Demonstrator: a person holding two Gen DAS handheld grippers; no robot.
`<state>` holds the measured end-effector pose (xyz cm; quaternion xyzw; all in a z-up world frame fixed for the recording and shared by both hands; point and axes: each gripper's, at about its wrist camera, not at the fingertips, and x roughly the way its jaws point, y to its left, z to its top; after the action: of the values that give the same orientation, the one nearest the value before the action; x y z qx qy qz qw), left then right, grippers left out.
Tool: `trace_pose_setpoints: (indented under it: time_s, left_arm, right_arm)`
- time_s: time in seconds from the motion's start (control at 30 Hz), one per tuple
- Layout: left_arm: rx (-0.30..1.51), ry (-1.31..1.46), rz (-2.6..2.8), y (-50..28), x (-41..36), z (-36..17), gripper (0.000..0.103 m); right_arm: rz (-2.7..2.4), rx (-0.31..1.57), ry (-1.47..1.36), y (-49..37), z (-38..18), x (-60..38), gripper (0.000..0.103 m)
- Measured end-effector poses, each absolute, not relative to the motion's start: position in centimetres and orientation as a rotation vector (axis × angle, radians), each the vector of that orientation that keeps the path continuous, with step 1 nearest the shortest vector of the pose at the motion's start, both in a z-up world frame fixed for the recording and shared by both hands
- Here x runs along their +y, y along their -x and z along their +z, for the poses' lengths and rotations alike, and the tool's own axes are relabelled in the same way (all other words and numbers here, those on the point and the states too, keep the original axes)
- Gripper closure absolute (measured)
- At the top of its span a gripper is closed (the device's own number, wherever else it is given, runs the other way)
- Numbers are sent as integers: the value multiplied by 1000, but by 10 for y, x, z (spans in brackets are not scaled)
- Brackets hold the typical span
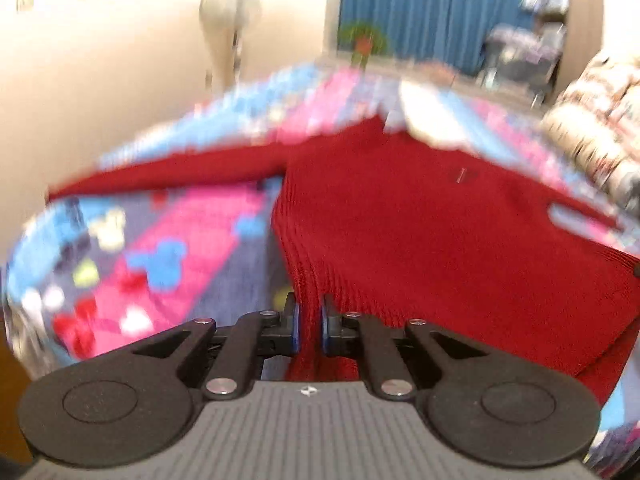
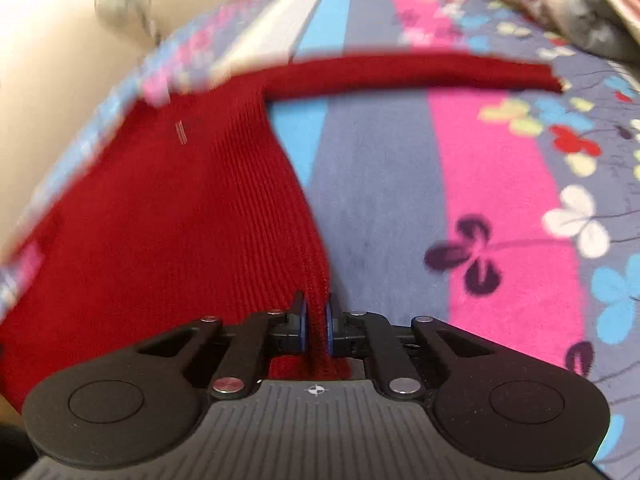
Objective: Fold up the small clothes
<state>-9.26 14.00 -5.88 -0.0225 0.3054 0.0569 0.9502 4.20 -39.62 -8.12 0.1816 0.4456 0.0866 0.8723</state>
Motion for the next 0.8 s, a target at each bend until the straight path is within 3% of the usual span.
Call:
trace_pose_setpoints:
  time_s: [0.13, 0.23, 0.3, 0.37, 0.43, 0.47, 0.53, 0.6, 0.67, 0.77, 0.8]
  left_arm:
    - [684, 30, 146, 95, 139, -63, 93]
    - [856, 122, 171, 78, 152, -89, 89]
    - [874, 129, 232, 74, 155, -91, 89]
    - [808, 92, 252, 74, 150, -81, 83]
    - [760, 63, 224, 74, 141, -75, 66]
    - [755, 49, 198, 74, 135, -75, 62]
    - [798, 52, 146, 68, 128, -83, 46]
    - [925, 84, 106, 59, 125, -104, 35]
    - [1012, 88, 110, 54, 124, -120, 35]
    - [932, 48, 115, 56, 119, -110, 33]
    - [899, 39, 123, 58, 119, -106, 27]
  right_arm:
    - [159, 828, -455, -10, -48, -422, 98]
    - [136, 978, -418, -11, -79, -420, 97]
    - [110, 1051, -361, -16, -94, -412, 97]
    - [86, 1060, -244, -15, -97, -396, 96]
    - [69, 1000, -142, -12, -90, -382, 90]
    - [102, 959, -108, -11, -85, -376, 87]
    - [173, 895, -96, -9, -78, -364, 74]
    - [254, 896, -131, -13, -82, -353, 68]
    - [300, 991, -137, -21, -98, -341, 65]
    - [281, 1101, -35, -27, -120, -322, 65]
    - [283, 1082, -19, -28, -114, -318, 65]
